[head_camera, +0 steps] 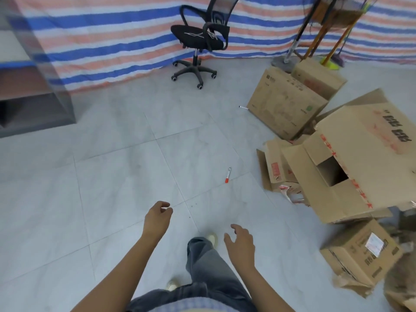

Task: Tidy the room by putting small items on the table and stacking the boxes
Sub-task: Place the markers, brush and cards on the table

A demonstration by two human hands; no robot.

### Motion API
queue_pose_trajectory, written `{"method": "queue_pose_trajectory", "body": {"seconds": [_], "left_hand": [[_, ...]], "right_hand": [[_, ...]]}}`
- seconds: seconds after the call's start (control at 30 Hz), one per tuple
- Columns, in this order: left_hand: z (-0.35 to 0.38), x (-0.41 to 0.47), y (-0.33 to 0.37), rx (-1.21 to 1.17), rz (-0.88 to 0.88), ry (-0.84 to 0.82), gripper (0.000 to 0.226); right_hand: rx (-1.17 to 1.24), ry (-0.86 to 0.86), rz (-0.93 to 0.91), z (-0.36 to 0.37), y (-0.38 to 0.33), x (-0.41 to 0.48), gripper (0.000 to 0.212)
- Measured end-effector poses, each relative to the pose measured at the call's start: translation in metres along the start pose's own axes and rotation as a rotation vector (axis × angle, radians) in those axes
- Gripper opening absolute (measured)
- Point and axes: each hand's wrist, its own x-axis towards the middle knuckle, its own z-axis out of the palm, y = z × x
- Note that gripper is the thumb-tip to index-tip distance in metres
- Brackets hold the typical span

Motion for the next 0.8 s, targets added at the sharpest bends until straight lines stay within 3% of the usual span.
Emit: {"method": "queue_pose_trajectory", "body": {"seconds": [0.4,0.8], "left_hand": [[0.024,0.154,0.147,-0.035,0.037,0.135,0.027],[0.08,0.249,0.223,-0.033,0.044,0.08,0.026]], "right_hand": [[0.17,0.077,-0.133,-0.084,-0.114,0.234,0.038],[0.135,0.011,-0.06,-0.116,-0.114,0.341,0.037]]}}
